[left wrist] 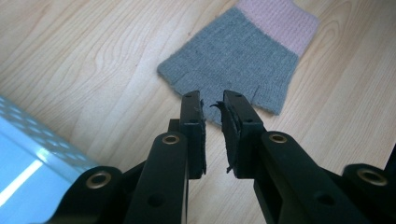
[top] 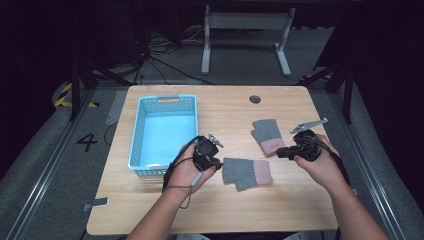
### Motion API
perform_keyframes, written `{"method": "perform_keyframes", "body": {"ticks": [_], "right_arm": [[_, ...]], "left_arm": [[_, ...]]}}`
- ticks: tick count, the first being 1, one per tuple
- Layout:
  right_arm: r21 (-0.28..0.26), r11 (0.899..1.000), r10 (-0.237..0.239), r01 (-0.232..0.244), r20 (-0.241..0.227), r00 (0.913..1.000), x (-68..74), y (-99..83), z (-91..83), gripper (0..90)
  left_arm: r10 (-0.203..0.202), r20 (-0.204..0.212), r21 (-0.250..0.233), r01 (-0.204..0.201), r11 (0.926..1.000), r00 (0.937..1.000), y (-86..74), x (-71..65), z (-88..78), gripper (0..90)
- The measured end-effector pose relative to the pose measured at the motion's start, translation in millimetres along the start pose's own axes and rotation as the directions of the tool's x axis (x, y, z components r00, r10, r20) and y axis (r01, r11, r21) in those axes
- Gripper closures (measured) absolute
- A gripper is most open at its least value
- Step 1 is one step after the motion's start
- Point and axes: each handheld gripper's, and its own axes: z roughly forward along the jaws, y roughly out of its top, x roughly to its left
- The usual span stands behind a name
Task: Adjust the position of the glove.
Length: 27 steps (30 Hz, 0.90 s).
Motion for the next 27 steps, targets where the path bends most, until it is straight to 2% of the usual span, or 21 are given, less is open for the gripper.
{"method": "perform_keyframes", "body": {"ticks": [8,11,14,17,21,25,27], "right_arm": [[0.031,0.999,0.035,-0.036,0.030,0.9989,-19.6,17.3,1.3,81.8],[0.045,0.998,0.050,-0.052,0.053,0.9974,-28.5,23.3,4.1,78.7],[0.067,0.994,0.083,-0.087,0.064,0.9945,-35.2,29.3,6.6,77.5],[0.097,0.986,0.127,-0.134,0.078,0.9889,-43.6,36.7,10.4,74.1],[0.116,0.981,0.144,-0.156,0.101,0.9844,-49.4,42.0,14.1,71.5],[0.135,0.965,0.207,-0.223,0.126,0.9702,-56.5,52.9,21.4,65.9],[0.156,0.943,0.280,-0.295,0.109,0.9538,-59.3,57.3,25.8,63.2]], "left_arm": [[-0.009,0.011,-0.003,0.009,1.0000,0.9999,-0.3,4.1,-5.6,77.7],[-0.012,0.019,0.005,0.012,0.9999,0.9997,0.1,4.7,-5.8,77.1],[-0.013,0.035,0.020,0.012,0.9997,0.9993,0.6,3.9,-5.2,76.7],[-0.012,0.041,0.033,0.011,0.9994,0.9991,1.3,3.6,-4.2,75.9],[-0.011,0.044,0.046,0.008,0.9989,0.9990,1.6,3.3,-3.3,75.6],[-0.016,0.048,0.052,0.013,0.9985,0.9987,1.3,3.3,-3.3,74.5],[-0.015,0.049,0.053,0.013,0.9985,0.9987,1.3,3.5,-4.1,74.2]]}}
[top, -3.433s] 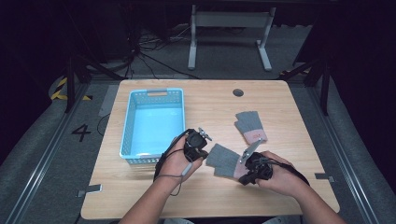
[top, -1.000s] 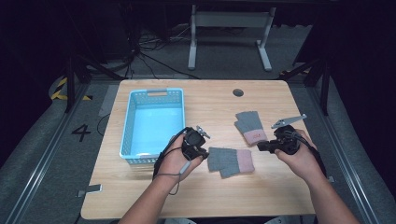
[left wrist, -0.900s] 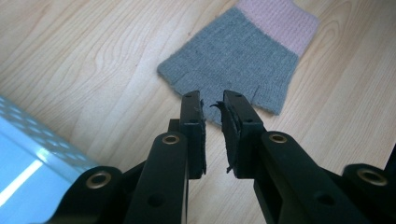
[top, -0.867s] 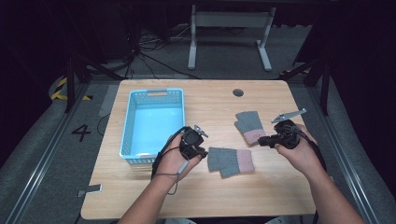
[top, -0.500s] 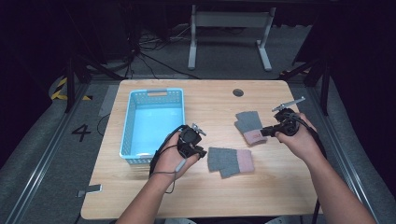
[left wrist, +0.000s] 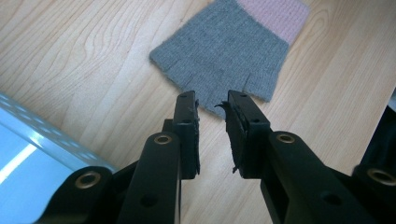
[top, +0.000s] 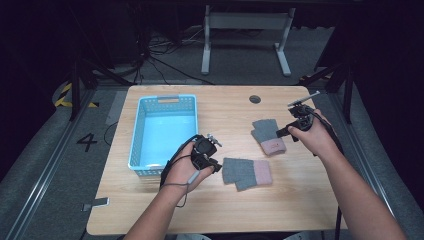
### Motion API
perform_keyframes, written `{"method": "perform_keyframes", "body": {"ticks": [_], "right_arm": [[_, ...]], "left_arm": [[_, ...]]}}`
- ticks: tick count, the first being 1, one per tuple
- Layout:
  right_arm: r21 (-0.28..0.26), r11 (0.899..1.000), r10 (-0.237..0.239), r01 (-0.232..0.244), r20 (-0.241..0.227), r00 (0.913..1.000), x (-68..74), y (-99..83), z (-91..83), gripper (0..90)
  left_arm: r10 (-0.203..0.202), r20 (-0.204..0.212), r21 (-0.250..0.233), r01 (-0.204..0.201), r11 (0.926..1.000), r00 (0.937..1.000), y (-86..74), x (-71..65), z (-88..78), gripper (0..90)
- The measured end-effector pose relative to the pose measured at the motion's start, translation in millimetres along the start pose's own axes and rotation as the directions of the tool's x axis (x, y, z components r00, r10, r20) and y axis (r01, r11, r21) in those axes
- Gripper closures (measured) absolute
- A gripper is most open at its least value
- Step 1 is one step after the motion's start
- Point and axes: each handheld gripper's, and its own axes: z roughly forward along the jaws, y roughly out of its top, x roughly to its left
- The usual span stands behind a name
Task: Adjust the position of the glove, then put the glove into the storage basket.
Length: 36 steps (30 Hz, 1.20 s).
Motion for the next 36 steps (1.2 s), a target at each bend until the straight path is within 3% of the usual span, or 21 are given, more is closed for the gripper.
{"method": "perform_keyframes", "body": {"ticks": [2,7,15,20,36], "right_arm": [[0.001,1.000,0.029,-0.029,-0.003,0.9996,0.4,5.0,4.4,61.9],[0.027,0.999,0.015,-0.016,0.041,0.9991,-0.8,14.2,20.6,58.3],[0.084,0.996,-0.015,0.010,0.063,0.9979,-4.0,21.6,44.0,51.3],[0.096,0.995,0.004,-0.011,0.077,0.9970,-7.0,22.9,50.7,48.7],[0.121,0.993,-0.028,0.014,0.116,0.9928,-7.5,20.6,77.8,45.9]], "left_arm": [[-0.001,0.000,-0.003,0.001,1.0000,1.0000,0.4,-0.3,-0.3,74.0],[-0.001,0.003,0.002,0.001,1.0000,1.0000,0.4,0.1,-0.3,73.7],[0.002,0.003,-0.002,-0.002,1.0000,1.0000,-0.4,-1.7,-2.7,72.5],[0.001,0.003,-0.008,-0.001,1.0000,1.0000,0.3,-0.8,-3.7,72.0],[0.006,0.003,0.004,-0.006,1.0000,1.0000,0.8,-0.5,-1.6,71.0]]}}
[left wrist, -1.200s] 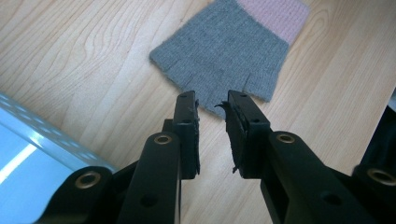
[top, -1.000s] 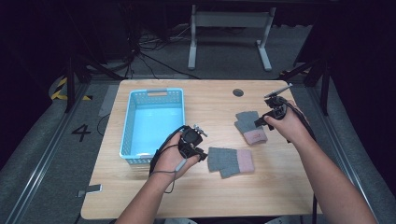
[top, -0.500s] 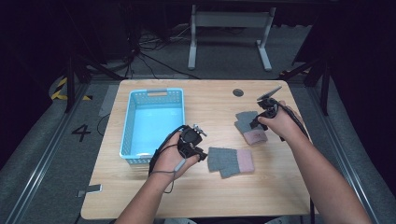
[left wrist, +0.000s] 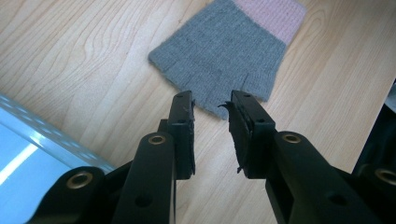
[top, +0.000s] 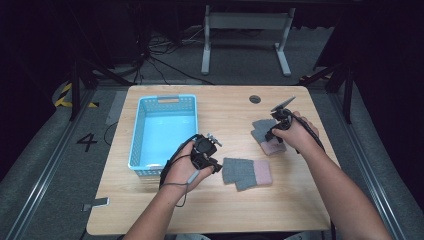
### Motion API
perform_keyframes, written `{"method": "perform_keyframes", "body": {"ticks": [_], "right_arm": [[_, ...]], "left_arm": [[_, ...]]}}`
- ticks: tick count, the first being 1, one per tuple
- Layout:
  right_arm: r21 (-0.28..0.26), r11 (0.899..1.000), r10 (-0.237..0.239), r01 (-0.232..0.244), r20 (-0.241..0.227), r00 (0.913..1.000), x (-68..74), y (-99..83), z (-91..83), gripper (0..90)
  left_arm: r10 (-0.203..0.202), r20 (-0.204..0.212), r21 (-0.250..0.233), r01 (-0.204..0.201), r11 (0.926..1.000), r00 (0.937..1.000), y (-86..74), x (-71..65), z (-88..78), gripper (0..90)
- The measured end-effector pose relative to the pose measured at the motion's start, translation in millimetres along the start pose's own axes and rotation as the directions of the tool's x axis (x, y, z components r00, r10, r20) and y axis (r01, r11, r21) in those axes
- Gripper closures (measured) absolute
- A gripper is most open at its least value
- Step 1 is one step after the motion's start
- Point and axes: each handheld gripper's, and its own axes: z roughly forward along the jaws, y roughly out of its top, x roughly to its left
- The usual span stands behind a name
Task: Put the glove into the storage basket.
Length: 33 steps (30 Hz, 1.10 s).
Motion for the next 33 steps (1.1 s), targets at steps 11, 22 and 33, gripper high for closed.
{"method": "perform_keyframes", "body": {"ticks": [11,22,33], "right_arm": [[0.001,1.000,0.014,-0.014,0.057,0.9983,6.2,2.6,5.1,56.1],[0.022,1.000,-0.020,0.019,0.022,0.9996,0.2,3.0,2.6,79.0],[-0.023,0.998,-0.057,0.056,-0.027,0.9980,3.0,-3.9,-16.7,80.0]], "left_arm": [[0.002,-0.001,0.008,-0.002,1.0000,1.0000,0.1,-0.4,3.0,71.1],[0.000,0.000,0.003,0.000,1.0000,1.0000,-0.1,0.3,2.0,71.1],[-0.001,-0.001,-0.004,0.001,1.0000,1.0000,-0.2,0.5,-0.2,70.6]]}}
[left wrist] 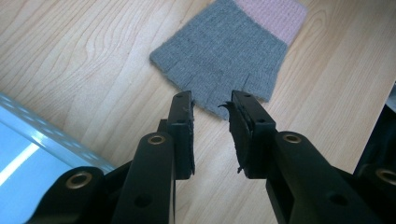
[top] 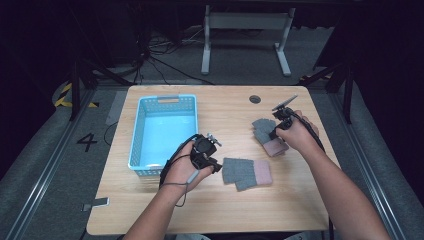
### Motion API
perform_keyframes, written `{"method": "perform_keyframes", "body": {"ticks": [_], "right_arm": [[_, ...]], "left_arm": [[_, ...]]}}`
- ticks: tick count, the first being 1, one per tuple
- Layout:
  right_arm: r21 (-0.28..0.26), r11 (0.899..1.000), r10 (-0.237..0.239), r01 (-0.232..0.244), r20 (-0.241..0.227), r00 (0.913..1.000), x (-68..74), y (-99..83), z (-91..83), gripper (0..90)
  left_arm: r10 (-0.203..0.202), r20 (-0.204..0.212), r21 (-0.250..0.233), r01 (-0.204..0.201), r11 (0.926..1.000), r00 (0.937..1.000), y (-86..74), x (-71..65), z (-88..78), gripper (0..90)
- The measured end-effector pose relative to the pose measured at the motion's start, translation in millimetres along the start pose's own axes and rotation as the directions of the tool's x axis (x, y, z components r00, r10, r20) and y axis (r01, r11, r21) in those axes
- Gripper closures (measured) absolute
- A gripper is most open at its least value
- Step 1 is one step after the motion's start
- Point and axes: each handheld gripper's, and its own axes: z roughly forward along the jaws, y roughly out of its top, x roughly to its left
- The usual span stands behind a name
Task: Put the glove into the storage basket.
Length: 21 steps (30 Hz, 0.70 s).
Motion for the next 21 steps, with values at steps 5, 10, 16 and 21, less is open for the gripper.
{"method": "perform_keyframes", "body": {"ticks": [5,10,16,21], "right_arm": [[-0.028,0.999,-0.024,0.024,-0.004,0.9997,4.9,-3.8,-17.1,79.7],[-0.061,0.996,-0.060,0.060,-0.005,0.9982,10.6,-8.2,-35.8,79.4],[-0.077,0.992,-0.102,0.101,-0.008,0.9948,16.0,-12.9,-54.3,79.3],[-0.100,0.984,-0.149,0.146,-0.019,0.9886,24.7,-15.9,-69.7,79.3]], "left_arm": [[0.002,0.001,-0.003,-0.002,1.0000,1.0000,0.2,-1.3,-0.1,70.4],[0.001,0.001,-0.005,-0.001,1.0000,1.0000,0.2,-2.1,-1.8,70.3],[0.001,0.002,-0.004,-0.001,1.0000,1.0000,0.3,-3.0,-1.9,70.3],[0.010,0.000,-0.017,-0.010,0.9998,0.9999,1.1,-6.5,-6.8,70.6]]}}
